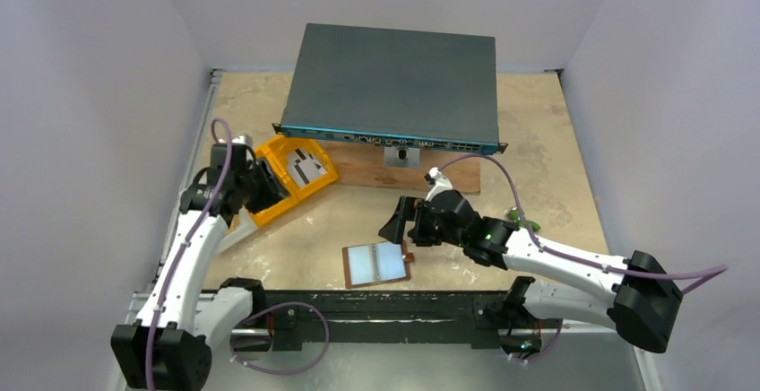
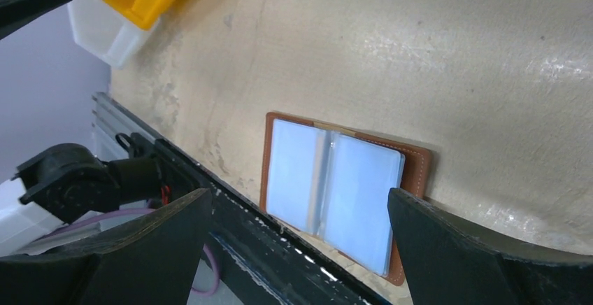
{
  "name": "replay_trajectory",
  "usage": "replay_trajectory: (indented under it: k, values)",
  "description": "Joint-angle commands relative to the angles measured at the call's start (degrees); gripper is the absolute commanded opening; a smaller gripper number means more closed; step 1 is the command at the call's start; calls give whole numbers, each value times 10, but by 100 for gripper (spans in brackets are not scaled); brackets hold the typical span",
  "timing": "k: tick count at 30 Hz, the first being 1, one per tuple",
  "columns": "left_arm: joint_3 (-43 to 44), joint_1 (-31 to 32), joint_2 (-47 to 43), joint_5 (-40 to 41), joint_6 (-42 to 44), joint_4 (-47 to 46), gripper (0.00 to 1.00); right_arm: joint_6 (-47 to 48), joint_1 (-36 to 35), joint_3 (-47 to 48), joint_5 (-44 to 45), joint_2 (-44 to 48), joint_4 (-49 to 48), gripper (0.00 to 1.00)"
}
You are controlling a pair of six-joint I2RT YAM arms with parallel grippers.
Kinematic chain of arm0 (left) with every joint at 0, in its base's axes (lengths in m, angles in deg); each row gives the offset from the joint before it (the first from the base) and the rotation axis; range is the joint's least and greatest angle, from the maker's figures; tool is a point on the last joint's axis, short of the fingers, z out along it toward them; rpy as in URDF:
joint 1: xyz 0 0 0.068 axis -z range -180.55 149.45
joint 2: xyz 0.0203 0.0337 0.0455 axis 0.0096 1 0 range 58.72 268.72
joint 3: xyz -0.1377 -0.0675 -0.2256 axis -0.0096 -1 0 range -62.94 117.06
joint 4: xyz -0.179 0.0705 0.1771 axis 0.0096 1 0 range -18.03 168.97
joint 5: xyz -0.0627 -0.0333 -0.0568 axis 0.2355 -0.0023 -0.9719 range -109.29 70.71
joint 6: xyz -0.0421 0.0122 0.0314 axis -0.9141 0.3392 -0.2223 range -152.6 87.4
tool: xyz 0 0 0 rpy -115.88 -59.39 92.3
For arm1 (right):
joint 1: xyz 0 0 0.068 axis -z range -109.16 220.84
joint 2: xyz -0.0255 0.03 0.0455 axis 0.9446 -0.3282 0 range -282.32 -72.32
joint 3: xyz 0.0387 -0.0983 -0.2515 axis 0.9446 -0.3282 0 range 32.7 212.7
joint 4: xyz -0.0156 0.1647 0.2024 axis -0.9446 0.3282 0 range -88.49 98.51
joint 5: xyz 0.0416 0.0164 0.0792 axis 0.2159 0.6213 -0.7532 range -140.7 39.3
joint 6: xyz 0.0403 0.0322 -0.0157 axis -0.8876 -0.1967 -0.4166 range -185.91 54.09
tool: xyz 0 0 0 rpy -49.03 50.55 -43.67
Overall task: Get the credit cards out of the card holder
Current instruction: Remove the credit card from the card holder.
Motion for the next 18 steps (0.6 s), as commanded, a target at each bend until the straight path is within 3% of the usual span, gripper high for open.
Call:
replay_trajectory:
  k: [1,10,18]
  values:
    - [-52,85,-44,-28,-24,-10,39,8,-9,22,17,-23,-21,99]
    - [-128,304,-15,-12,-104,-94,39,-25,-80,48,85,-94,-14,94]
    - [-138,352,24,24,-112,-110,39,-44,-149,110,135,-179,13,82]
